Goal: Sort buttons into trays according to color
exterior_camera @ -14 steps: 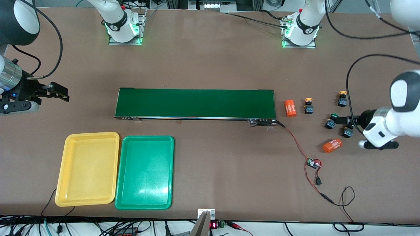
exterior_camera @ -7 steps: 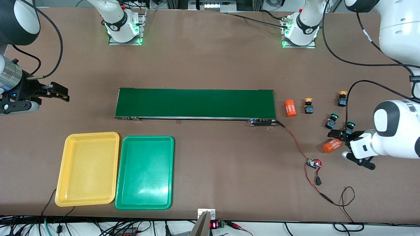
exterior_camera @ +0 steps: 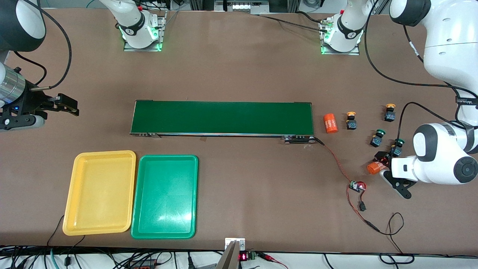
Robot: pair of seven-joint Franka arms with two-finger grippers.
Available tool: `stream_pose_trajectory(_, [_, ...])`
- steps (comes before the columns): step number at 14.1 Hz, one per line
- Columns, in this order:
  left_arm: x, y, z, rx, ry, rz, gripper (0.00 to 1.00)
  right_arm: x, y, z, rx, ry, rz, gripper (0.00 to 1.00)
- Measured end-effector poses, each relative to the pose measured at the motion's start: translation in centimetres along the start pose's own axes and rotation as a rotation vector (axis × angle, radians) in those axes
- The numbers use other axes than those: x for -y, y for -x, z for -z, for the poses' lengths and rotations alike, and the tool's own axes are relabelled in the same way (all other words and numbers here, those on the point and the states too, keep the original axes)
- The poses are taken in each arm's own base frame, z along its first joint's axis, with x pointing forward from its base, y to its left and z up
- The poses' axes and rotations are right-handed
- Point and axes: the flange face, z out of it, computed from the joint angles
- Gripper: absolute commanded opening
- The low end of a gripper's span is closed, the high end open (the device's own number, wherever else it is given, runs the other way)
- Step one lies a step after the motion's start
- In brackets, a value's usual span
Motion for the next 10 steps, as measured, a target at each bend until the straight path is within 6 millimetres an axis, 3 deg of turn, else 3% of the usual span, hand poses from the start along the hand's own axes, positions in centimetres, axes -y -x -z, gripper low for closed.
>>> stream_pose_trajectory(7, [0.4, 2.7, -4.9, 0.03, 0.06, -0.036, 1.0, 0.4, -0.1, 0.0, 0.002, 0.02, 0.012, 1.0])
stream_pose_trajectory(10, [0.7, 3.8, -5.7, 0.034, 0.072, -0.025, 1.0, 0.5, -0.1, 0.0, 0.002, 0.02, 0.014, 1.0])
